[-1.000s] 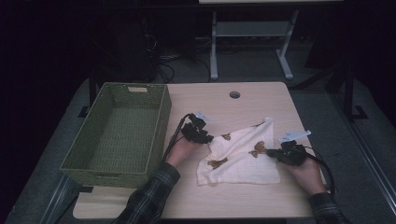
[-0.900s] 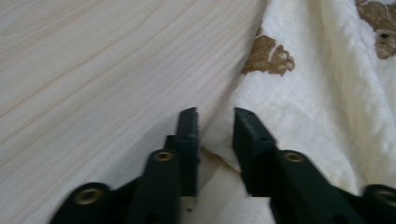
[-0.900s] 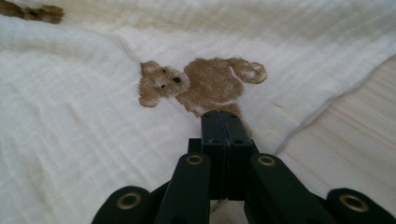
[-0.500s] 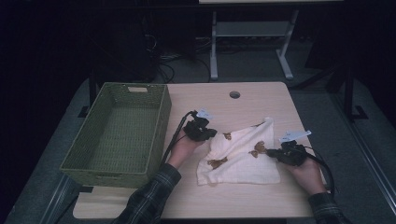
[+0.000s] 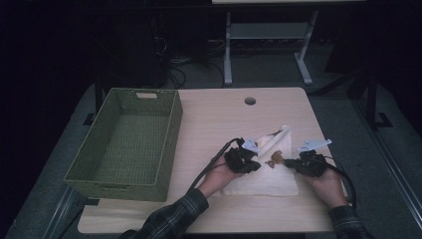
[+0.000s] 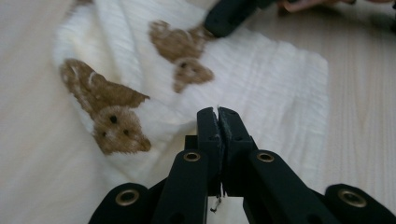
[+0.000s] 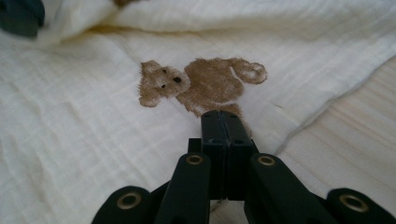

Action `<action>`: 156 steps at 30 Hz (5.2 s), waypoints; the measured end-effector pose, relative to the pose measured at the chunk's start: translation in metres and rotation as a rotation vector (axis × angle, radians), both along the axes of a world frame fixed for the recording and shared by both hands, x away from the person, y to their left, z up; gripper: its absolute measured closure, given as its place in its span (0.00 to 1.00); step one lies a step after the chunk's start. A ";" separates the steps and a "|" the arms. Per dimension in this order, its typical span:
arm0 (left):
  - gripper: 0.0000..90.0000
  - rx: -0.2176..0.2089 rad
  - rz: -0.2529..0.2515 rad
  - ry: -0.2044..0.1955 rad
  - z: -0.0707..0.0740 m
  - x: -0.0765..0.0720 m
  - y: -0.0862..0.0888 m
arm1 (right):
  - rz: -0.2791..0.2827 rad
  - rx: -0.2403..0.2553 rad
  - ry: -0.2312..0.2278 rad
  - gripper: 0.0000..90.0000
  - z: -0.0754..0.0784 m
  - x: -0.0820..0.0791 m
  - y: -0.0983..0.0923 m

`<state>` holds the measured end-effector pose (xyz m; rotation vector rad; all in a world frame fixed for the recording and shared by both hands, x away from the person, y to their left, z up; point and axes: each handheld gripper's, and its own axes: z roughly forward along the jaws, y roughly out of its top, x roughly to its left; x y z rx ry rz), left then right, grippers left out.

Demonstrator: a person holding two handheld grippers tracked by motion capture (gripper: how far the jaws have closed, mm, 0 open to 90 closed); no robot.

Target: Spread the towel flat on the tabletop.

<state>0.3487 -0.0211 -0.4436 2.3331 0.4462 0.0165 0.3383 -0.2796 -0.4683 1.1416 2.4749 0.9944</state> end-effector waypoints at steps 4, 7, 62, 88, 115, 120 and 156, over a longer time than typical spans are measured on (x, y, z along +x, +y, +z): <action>0.98 0.007 -0.032 0.016 -0.005 -0.008 -0.009 | 0.003 -0.001 -0.003 0.99 0.000 0.000 0.000; 0.97 0.020 -0.050 0.024 -0.008 -0.014 -0.014 | 0.003 -0.001 -0.003 0.99 0.000 0.000 0.000; 1.00 -0.053 0.168 -0.056 0.046 0.029 0.058 | 0.002 0.005 0.001 0.99 0.000 0.000 -0.001; 1.00 -0.077 0.548 -0.105 0.064 0.145 0.107 | 0.015 -0.009 0.001 0.99 0.001 -0.001 -0.002; 0.79 -0.094 0.472 -0.032 0.029 0.052 0.116 | 0.010 0.034 -0.008 0.86 0.015 -0.034 -0.007; 0.76 -0.069 0.427 -0.022 0.020 0.021 0.119 | 0.010 0.040 -0.027 0.81 0.019 -0.055 -0.010; 0.88 0.141 0.220 -0.002 -0.011 -0.061 0.130 | 0.045 -0.011 0.010 0.95 0.002 -0.095 -0.012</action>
